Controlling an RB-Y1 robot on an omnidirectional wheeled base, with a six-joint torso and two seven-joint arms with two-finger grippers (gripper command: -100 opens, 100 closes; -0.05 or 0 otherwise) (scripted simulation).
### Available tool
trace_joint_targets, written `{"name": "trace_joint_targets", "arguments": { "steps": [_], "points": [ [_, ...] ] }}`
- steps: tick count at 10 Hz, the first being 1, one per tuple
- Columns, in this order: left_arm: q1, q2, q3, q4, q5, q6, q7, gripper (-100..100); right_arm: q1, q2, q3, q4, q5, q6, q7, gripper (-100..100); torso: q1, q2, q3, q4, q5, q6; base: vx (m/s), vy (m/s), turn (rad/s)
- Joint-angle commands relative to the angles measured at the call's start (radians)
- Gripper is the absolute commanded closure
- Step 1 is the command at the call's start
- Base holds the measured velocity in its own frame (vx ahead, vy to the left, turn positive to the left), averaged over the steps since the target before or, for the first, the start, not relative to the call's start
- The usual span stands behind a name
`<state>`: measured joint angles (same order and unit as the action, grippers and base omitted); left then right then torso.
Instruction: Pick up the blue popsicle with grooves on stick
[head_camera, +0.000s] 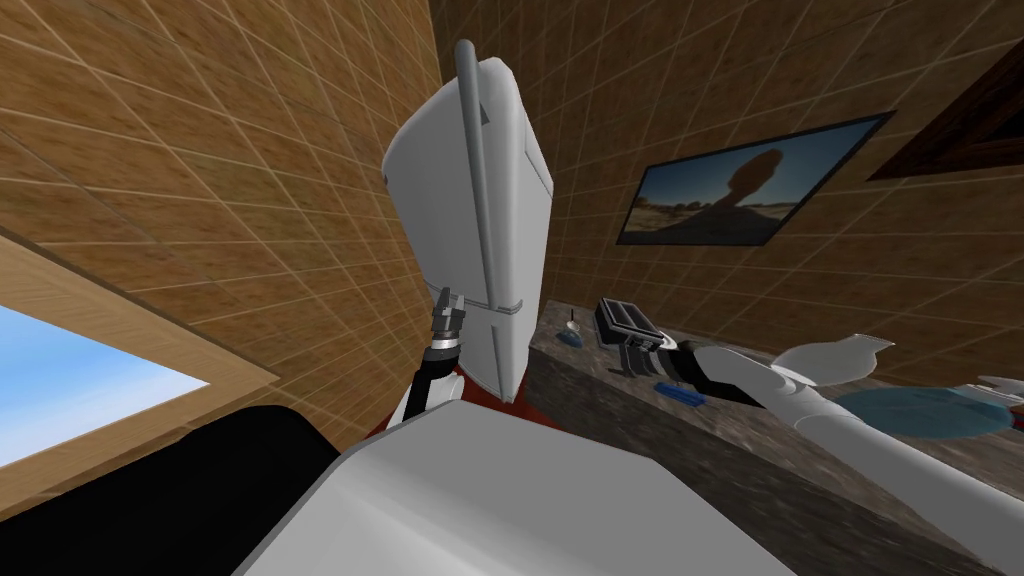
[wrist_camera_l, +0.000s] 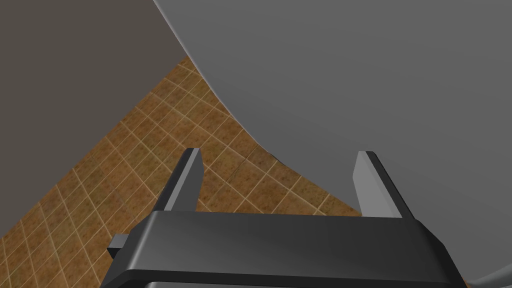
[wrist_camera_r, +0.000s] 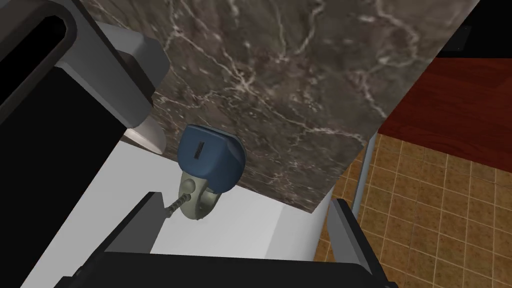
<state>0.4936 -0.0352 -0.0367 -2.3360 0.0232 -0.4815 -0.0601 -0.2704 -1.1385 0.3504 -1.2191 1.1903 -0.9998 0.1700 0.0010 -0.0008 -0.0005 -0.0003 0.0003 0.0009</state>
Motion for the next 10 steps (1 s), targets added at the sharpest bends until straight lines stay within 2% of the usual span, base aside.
{"name": "trace_joint_targets", "arguments": {
  "steps": [1,2,4,5,6,7,9,10],
  "points": [
    [0.0,0.0,0.0,0.0,0.0,0.0,0.0,0,-0.016,-0.05,0.043,0.05,0.05,-0.031,0.007,-100,0.0,0.0,0.0,0.0,0.0,0.0,0.067,0.068,0.037],
    [0.0,0.0,0.0,0.0,0.0,0.0,0.0,0,-0.016,-0.055,0.043,0.056,0.055,-0.031,0.007,-100,0.002,-0.001,-0.001,0.0,0.0,0.0,0.056,0.051,-0.003],
    [0.0,0.0,0.0,0.0,0.0,0.0,0.0,0,-0.049,-0.106,0.107,0.145,0.123,-0.073,0.029,-100,0.001,-0.001,-0.001,0.0,0.0,0.0,0.064,0.043,0.019],
    [0.0,0.0,0.0,0.0,0.0,0.0,0.0,0,-0.049,-0.106,0.107,0.145,0.123,-0.073,0.029,-100,0.001,-0.002,-0.001,0.0,0.001,0.0,0.061,0.03,-0.006],
    [0.0,0.0,0.0,0.0,0.0,0.0,0.0,0,-0.063,-0.128,0.138,0.178,0.153,-0.092,0.04,-100,0.0,-0.001,-0.001,0.0,0.0,0.0,0.054,0.028,0.011],
    [0.0,0.0,0.0,0.0,0.0,0.0,0.0,0,-0.063,-0.128,0.138,0.187,0.153,-0.092,0.04,-100,0.0,-0.001,-0.001,0.0,0.0,0.0,0.039,0.025,0.002],
    [0.0,0.0,0.0,0.0,0.0,0.0,0.0,0,-0.087,-0.166,0.196,0.263,0.206,-0.127,0.06,-100,-0.001,0.0,0.0,0.0,0.0,0.0,0.052,0.025,0.007],
    [0.0,0.0,0.0,0.0,0.0,0.0,0.0,0,-0.087,-0.166,0.196,0.252,0.206,-0.127,0.06,-100,0.0,-0.001,0.0,0.0,0.0,0.0,0.041,0.023,-0.008]
  ]
}}
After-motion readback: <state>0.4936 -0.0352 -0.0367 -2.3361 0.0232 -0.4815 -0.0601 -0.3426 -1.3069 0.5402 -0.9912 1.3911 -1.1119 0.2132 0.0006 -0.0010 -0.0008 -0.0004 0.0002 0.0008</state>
